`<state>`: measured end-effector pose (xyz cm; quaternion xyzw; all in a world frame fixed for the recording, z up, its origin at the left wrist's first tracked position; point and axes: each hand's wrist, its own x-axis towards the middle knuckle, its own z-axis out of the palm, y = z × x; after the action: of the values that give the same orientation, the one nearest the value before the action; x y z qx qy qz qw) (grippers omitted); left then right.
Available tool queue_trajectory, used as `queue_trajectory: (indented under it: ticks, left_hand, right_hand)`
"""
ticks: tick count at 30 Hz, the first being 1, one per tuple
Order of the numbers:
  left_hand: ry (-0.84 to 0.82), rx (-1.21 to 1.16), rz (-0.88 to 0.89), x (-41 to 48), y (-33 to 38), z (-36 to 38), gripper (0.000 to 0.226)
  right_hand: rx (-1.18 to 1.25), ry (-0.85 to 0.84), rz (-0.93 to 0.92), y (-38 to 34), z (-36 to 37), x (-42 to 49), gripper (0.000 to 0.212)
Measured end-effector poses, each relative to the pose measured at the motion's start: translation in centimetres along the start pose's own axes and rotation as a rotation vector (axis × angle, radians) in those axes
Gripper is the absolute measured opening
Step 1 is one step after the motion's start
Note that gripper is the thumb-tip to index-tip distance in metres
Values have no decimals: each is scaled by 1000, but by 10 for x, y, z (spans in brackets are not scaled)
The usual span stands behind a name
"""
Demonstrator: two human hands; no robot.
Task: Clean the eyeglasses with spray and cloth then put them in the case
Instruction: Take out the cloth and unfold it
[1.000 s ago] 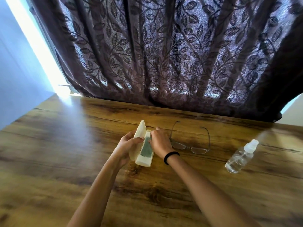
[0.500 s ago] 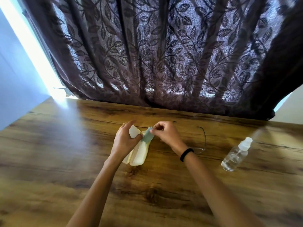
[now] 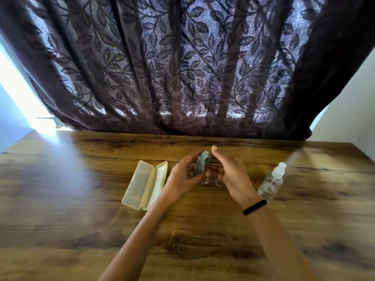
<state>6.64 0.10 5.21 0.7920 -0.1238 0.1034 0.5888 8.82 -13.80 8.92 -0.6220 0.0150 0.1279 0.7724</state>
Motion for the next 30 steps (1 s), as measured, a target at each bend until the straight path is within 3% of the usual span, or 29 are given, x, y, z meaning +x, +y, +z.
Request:
queue_trajectory:
  ticks: [3, 6, 12, 17, 23, 28, 30]
  left_hand:
    - [-71, -300, -129, 1, 0, 15, 40]
    - [-107, -498, -302, 1, 0, 26, 38]
    - [-31, -548, -565, 4, 3, 34, 41]
    - [-45, -511, -510, 5, 4, 24, 23]
    - [-9, -458, -482, 8, -2, 16, 24]
    - [5, -544, -468, 10, -6, 17, 19]
    - [3, -562, -455, 11, -6, 18, 21]
  right_hand:
    - [-133, 70, -46, 1, -10, -2, 36]
    - [-291, 68, -167, -1, -17, -7, 32]
    - [-387, 57, -241, 0, -25, -7, 20]
    - [-290, 111, -198, 5, -35, 0, 16]
    - [-70, 89, -44, 14, -42, 4, 34]
    - [256, 37, 93, 23, -43, -1, 26]
    - [286, -9, 155, 28, -43, -3, 33]
